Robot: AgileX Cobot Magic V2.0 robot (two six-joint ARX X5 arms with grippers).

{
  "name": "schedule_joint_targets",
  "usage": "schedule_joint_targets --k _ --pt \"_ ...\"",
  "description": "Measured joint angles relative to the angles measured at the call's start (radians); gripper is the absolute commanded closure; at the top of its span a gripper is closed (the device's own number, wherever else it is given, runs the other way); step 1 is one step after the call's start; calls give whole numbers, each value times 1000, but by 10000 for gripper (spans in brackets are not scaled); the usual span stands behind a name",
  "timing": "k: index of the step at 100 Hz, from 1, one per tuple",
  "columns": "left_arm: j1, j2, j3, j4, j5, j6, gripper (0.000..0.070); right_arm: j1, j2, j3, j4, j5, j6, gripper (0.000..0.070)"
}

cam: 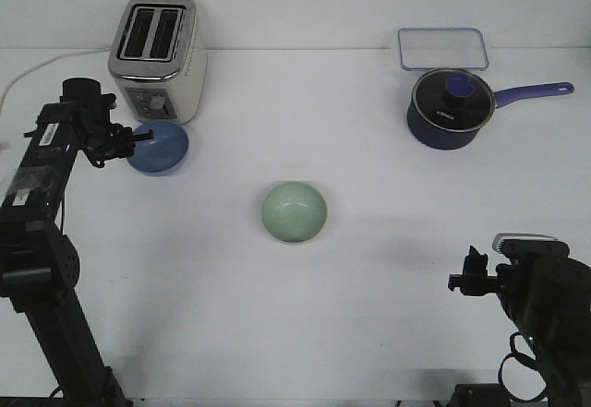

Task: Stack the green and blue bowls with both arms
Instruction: 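Grasp the rim of the light blue bowl with the left gripper, then carry the blue bowl over the green bowl and lower it in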

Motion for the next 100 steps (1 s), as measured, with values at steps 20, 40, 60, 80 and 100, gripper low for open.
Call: schedule_joint_targets --k 20,40,60,80,100 --pt "1 -157 0 -42 4 2 697 0 0 0 3 0 0 287" --pt "-15 -308 9 -134 109 3 697 0 0 0 31 0 0 287" --pt "-97 -338 9 -207 127 3 697 0 0 0 34 0 0 287" --pt "-261 -348 9 -216 127 -2 697 0 0 0 34 0 0 287" --pt "-473 -348 9 -202 130 -2 697 0 0 0 34 0 0 287"
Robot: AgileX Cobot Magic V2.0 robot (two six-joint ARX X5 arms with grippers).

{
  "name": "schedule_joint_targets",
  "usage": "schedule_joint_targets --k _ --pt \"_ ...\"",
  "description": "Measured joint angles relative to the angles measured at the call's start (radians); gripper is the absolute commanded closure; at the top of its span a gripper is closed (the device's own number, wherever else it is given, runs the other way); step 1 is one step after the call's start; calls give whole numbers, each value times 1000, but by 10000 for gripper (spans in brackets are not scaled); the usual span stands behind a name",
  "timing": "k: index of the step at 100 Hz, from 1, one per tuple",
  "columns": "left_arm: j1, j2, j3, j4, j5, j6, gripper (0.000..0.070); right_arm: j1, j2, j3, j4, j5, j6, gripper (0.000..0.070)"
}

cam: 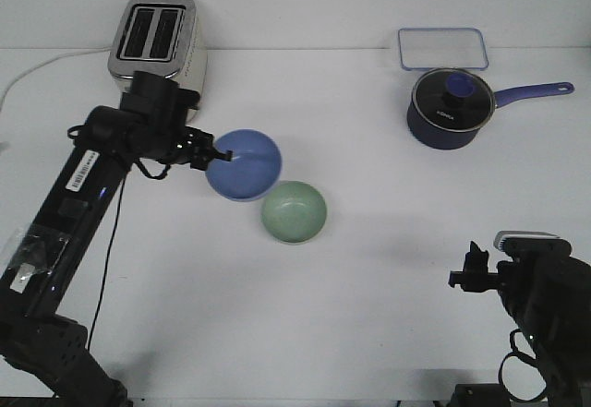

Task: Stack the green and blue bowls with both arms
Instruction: 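Carry the blue bowl over the green bowl and lower it in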

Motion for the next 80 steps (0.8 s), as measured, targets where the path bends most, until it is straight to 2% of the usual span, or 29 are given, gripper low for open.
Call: schedule_joint_targets --k 25,57,80 --pt "-135 11 0 4 1 1 697 0 0 0 0 0 0 287" --pt "-156 183 -4 20 0 1 697 0 0 0 0 0 0 287" --pt "-168 202 -4 30 0 1 697 0 0 0 0 0 0 287"
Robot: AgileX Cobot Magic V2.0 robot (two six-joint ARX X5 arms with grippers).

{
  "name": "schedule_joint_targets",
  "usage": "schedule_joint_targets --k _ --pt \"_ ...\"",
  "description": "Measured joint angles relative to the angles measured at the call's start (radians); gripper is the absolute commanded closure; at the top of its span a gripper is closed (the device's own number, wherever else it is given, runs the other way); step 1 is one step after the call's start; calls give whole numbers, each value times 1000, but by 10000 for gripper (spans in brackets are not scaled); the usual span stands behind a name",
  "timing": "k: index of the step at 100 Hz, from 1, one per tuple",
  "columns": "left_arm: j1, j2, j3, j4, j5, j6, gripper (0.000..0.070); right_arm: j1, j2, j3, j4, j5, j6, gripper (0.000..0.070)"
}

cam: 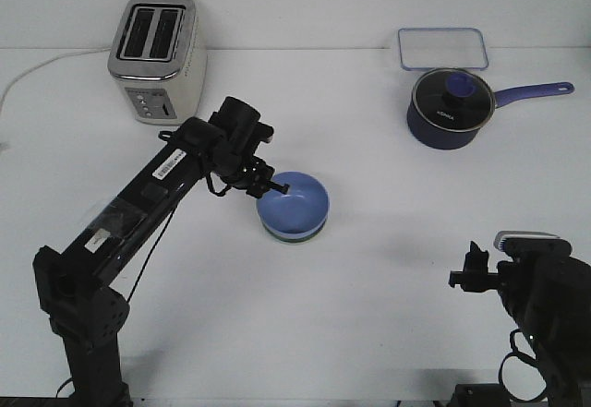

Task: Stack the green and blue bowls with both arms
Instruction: 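Carry the blue bowl over the green bowl and lower it in, then open the left gripper to release the blue bowl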

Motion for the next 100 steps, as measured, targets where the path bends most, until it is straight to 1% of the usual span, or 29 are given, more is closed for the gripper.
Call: schedule_joint_targets --k 16,80,86,95,100 --pt "0 0 0 21 0 0 697 0 0 0 0 0 0 287" --pt "-12 50 0 12 0 4 683 0 0 0 0 0 0 287" --pt "-12 50 0 11 0 4 664 0 0 0 0 0 0 287" --pt "-12 50 0 10 0 4 591 0 0 0 1 0 0 287" --pt "-12 50 0 10 0 4 591 0 0 0 1 0 0 287"
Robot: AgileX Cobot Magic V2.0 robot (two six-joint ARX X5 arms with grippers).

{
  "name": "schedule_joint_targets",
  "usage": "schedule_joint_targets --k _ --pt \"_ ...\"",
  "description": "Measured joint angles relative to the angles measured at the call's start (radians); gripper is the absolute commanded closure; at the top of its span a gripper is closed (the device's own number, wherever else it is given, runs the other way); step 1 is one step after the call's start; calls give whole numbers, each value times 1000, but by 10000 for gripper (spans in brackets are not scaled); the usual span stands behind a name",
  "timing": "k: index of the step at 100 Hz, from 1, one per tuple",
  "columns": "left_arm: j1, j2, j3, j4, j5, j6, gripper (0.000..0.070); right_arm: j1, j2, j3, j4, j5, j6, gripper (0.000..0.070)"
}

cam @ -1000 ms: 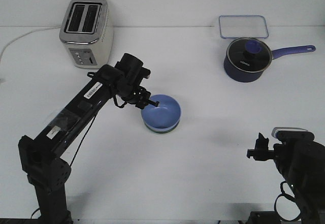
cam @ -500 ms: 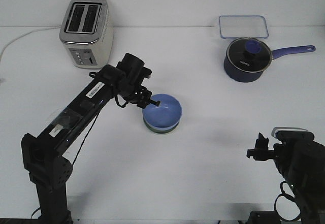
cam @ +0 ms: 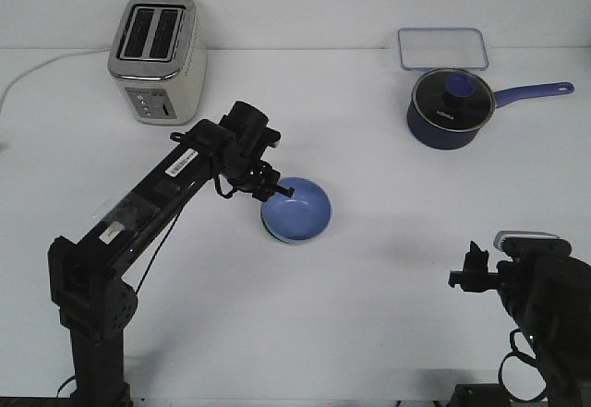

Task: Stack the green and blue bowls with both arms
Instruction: 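Open the left gripper to release the blue bowl, then pull the left gripper back toward the robot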

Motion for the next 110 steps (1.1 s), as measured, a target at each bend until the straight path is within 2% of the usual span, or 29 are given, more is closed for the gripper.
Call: schedule_joint_targets --k 15,20,30,39,68,86,110 --pt "0 0 0 0 0 0 581 0 0 0 0 0 0 287" --pt "0 0 0 0 0 0 526 0 0 0 0 0 0 287" --pt "0 0 0 1 0 0 368 0 0 0 0 0 0 287" --pt "0 0 0 1 0 0 314 0 0 0 1 0 0 287" --pt "7 -6 0 5 0 0 313 0 0 0 1 0 0 287" --pt "28 -89 0 31 -2 3 316 0 0 0 1 0 0 287" --pt "57 -222 0 34 -132 3 318 0 0 0 1 0 0 287"
